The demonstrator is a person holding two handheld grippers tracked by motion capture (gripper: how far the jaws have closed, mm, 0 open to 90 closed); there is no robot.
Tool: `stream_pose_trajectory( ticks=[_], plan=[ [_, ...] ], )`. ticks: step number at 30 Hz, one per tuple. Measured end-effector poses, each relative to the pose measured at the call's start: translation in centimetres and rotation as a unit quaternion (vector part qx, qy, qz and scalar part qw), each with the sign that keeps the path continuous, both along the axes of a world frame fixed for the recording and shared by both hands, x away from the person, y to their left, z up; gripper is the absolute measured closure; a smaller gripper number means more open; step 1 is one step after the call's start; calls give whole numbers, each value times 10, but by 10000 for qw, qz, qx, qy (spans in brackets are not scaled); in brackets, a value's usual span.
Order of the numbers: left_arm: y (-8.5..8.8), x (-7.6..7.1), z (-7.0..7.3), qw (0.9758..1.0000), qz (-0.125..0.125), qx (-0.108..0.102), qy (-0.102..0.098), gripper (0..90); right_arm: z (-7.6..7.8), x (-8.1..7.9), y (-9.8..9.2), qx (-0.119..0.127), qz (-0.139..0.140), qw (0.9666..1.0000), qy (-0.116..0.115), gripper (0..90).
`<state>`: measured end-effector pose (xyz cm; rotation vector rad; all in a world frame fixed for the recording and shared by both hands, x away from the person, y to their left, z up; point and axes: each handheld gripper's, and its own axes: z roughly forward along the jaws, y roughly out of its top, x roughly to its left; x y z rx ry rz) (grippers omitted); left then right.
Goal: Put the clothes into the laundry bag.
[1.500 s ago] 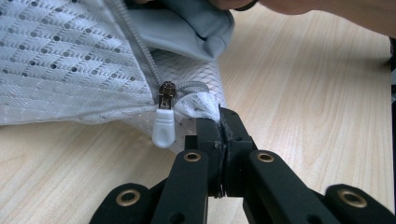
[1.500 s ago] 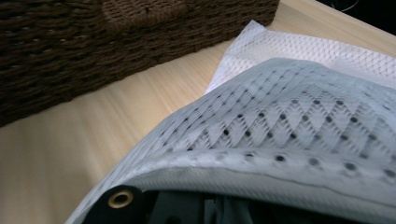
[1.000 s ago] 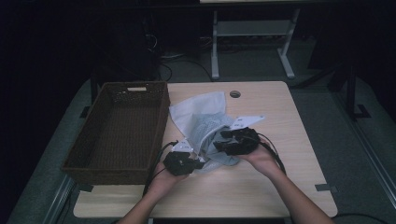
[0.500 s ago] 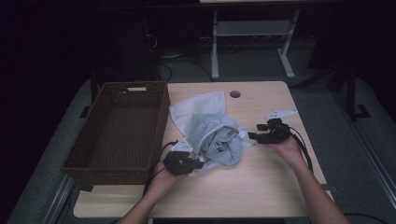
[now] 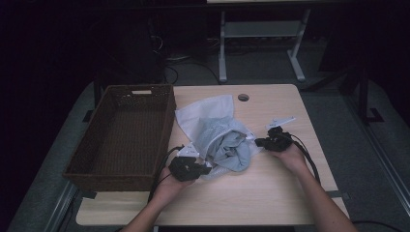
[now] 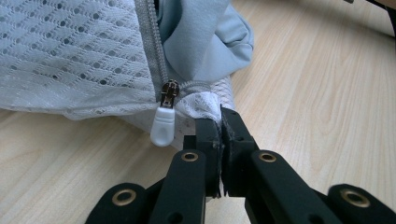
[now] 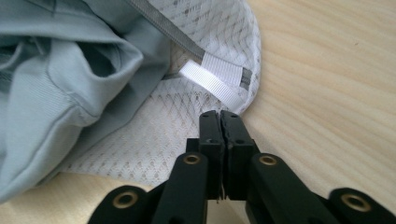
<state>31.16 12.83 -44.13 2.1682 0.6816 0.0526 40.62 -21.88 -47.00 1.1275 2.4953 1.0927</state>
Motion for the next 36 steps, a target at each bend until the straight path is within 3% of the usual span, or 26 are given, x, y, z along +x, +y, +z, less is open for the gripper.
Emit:
stream_pose_trajectory(
  ticks=[6,10,17,20,23,27,30,34,36],
  plan=[
    [3,1,2,9999,101,-56,-12,869,16,-15,-5,-93,88,9999,-50,886],
    [2,1,1,9999,111,-33,-25,869,26,-37,-7,-223,146,9996,-93,886],
    [2,2,-1,9998,178,71,31,855,34,-81,-19,-204,277,9993,-119,886],
    [1,3,-3,9996,233,144,33,817,33,-101,-22,-215,358,9991,-76,886],
    [-1,0,2,9994,323,141,-63,721,30,-115,-23,-268,448,9986,-32,886],
    [-2,-8,19,9985,516,25,-208,552,30,-118,-24,-274,484,9985,-1,886],
    [-2,-15,37,9976,537,-142,-425,492,30,-116,-24,-253,504,9984,-20,886],
    [-7,-23,54,9970,314,-407,-584,473,30,-116,-25,-245,510,9984,17,886],
    [-17,-26,55,9978,52,-391,-540,446,30,-116,-25,-239,507,9984,9,886]
  ],
)
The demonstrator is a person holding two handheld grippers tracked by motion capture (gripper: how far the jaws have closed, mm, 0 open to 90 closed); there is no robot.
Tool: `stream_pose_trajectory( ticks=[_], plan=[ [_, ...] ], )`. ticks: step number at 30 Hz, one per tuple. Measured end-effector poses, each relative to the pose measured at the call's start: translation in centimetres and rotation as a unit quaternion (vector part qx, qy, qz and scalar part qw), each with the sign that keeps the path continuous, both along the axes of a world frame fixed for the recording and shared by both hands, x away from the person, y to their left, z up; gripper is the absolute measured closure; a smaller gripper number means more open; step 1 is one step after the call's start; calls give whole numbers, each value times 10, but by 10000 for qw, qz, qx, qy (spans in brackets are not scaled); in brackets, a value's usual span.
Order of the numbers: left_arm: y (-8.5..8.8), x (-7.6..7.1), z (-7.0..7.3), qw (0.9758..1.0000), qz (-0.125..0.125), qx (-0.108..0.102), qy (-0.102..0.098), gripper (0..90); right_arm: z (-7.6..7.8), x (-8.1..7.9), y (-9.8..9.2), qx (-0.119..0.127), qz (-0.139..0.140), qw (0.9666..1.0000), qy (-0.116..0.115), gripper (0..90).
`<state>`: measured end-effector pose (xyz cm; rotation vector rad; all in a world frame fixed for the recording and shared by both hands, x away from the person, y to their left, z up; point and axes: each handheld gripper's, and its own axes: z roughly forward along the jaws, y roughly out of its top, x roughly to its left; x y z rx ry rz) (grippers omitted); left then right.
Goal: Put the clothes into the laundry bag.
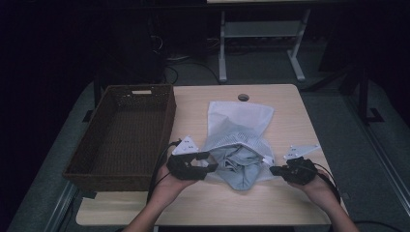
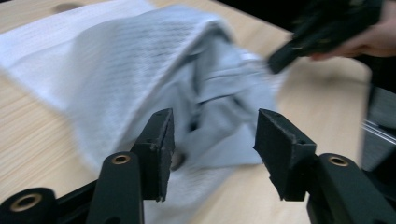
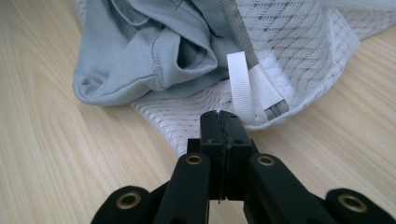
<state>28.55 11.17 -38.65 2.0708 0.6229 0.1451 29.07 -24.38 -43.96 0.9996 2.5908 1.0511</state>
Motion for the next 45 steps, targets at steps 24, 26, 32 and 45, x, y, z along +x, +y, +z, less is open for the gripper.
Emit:
stream_pose_trajectory(
  ticks=[24,26,32,45],
  plan=[
    [-88,10,-72,9828,-1203,1391,188,638,-1,1,-1,-2,40,10000,4,886],
    [-87,11,-71,9821,-1253,1391,188,756,-1,1,-1,3,38,10000,5,886],
    [-79,16,-56,9884,-1149,971,223,846,-1,1,-1,-52,36,10000,-4,886],
    [-68,49,-37,9971,-638,408,118,848,15,-5,0,532,240,9980,-223,725]
  ],
)
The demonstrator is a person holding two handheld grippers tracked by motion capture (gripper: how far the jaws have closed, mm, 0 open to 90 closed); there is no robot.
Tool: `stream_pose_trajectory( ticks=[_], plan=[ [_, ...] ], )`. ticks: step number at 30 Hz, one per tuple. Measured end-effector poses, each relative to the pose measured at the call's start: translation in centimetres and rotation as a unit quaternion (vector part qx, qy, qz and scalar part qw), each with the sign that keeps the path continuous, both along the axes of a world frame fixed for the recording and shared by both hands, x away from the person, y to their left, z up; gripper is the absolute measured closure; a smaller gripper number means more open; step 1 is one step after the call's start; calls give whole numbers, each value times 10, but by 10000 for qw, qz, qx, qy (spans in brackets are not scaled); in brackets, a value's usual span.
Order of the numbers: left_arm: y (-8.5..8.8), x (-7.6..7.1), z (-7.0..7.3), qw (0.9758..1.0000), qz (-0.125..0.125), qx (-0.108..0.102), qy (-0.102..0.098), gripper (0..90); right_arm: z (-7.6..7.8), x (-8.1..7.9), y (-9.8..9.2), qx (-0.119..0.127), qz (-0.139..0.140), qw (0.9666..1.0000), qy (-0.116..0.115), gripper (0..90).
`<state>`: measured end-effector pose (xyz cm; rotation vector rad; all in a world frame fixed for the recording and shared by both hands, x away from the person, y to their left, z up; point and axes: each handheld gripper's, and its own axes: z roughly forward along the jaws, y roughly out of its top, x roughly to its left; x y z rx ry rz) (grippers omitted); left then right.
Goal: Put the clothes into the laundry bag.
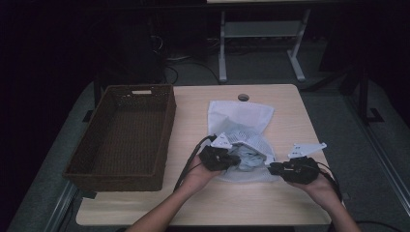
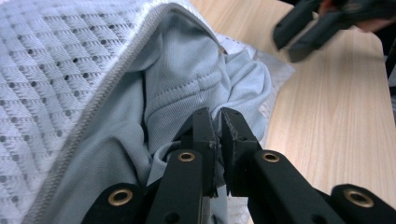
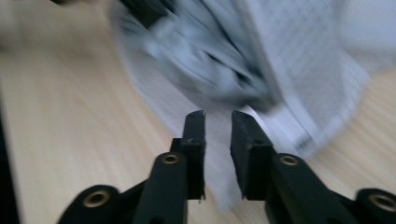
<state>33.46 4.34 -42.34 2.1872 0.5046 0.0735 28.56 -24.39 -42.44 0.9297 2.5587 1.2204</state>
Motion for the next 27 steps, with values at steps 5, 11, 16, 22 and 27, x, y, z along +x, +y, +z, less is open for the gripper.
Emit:
stream_pose_trajectory(
  ticks=[5,11,16,22,27],
  plan=[
    [0,2,-1,10000,10,-46,39,849,-2,-8,37,54,713,9974,-28,662],
    [0,2,-1,9999,37,-97,61,849,-22,1,85,-370,1024,9941,-4,594],
    [0,2,-2,9999,60,-137,78,849,-36,8,103,-663,949,9933,-40,607],
    [0,3,-3,9998,117,-134,71,850,-42,10,105,-782,656,9947,-70,796],
    [-4,3,-6,9999,166,2,-9,850,-42,11,103,-819,538,9951,-92,899]
  ],
)
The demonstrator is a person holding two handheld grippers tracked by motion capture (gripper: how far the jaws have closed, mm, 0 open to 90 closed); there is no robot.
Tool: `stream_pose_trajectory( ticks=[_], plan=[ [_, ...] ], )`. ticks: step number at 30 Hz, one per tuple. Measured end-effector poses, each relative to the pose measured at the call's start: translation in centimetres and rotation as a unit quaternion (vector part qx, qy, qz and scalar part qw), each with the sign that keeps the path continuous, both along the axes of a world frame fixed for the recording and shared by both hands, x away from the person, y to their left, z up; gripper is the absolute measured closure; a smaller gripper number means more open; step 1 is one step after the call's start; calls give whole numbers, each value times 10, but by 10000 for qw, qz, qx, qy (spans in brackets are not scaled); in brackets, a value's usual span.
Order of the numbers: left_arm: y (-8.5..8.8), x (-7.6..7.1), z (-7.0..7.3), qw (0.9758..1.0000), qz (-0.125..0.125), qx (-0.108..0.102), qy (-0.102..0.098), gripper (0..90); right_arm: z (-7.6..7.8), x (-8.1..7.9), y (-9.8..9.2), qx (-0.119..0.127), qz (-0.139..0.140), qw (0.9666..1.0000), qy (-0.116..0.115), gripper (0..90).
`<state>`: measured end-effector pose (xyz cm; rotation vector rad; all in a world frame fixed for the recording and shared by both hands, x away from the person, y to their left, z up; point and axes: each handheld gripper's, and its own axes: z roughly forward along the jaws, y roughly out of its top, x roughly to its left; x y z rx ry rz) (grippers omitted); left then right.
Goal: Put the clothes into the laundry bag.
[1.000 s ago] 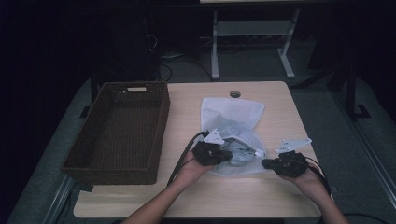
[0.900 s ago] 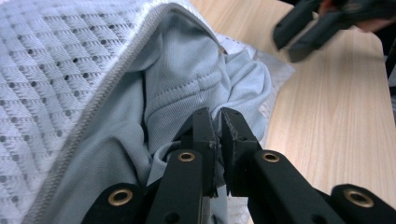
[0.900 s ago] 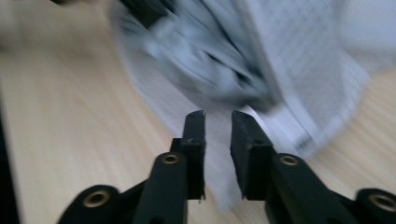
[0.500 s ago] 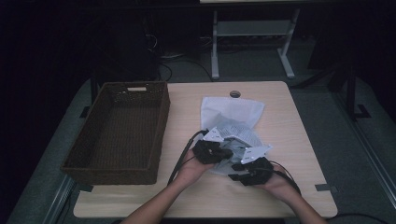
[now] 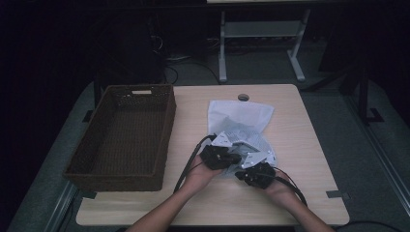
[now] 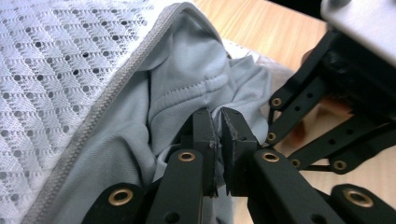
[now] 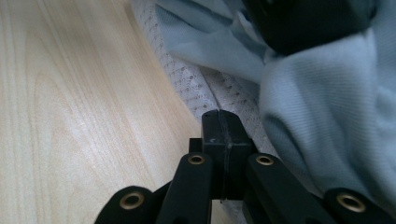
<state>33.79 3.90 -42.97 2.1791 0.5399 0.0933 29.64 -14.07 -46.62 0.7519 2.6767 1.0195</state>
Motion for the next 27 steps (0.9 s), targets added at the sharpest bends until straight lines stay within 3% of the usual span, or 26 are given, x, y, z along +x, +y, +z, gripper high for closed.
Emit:
stream_pose_trajectory(
  ticks=[10,13,16,21,27],
  plan=[
    [-14,6,-16,9977,282,550,-288,852,2,-3,0,1,423,9988,244,900],
    [-17,12,-17,9960,423,677,-412,853,2,-5,1,101,580,9973,434,900],
    [-19,19,-17,9958,526,651,-374,853,3,-8,3,-17,562,9981,247,900],
    [-24,27,-17,9935,669,782,-487,854,3,-7,0,8,658,9973,334,900],
    [-25,47,-16,9905,916,888,-520,853,3,-8,1,-1,777,9961,410,900]
  ],
)
